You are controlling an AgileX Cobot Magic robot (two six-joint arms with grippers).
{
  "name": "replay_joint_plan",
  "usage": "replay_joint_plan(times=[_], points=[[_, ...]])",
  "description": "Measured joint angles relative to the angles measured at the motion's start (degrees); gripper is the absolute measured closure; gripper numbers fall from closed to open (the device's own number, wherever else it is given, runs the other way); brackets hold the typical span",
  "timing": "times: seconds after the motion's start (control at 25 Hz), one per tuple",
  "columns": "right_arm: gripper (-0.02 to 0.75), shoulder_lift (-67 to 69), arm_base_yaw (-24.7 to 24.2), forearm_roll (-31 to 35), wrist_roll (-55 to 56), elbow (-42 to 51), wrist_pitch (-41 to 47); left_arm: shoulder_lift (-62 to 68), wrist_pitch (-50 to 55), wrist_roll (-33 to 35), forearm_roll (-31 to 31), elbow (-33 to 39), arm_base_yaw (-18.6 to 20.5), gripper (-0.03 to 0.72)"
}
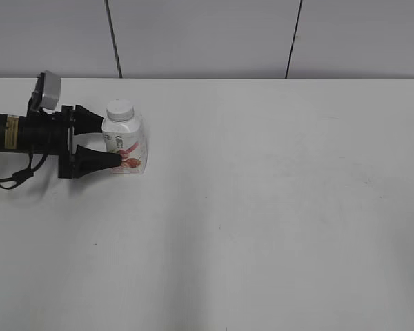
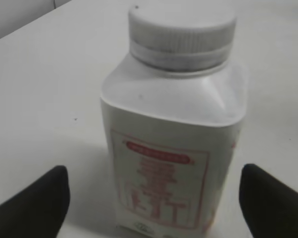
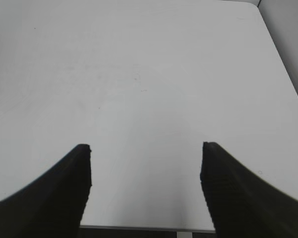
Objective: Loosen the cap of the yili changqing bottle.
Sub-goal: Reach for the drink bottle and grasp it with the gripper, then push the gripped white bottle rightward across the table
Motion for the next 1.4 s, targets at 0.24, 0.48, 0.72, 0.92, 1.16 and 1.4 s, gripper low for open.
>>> replay_joint_plan(times=[0.24,0.48,0.72,0.92,1.16,1.4], points=[[0.192,0.0,0.0,0.0,0.0,0.0,0.0,4.13,-0.26,-4.07,2.75,-7.0,-3.19,0.087],[0.192,0.0,0.0,0.0,0.0,0.0,0.0,4.68,-0.26,-5.12,3.28,-7.68,-4.64,0.103],[0.192,0.0,0.0,0.0,0.0,0.0,0.0,4.68,-0.26,-5.13,3.28,-7.68,-4.69,0.133],[0.192,0.0,0.0,0.0,0.0,0.0,0.0,4.68,-0.5,-5.13,3.4,-7.68,-4.69,0.219],[0.192,0.0,0.0,0.0,0.0,0.0,0.0,4.43,0.1,-5.18,3.23,-7.68,-5.48,0.271],[0.192,0.0,0.0,0.0,0.0,0.0,0.0,1.72,1.36,-6.2,1.7,-7.68,-10.27,0.271]])
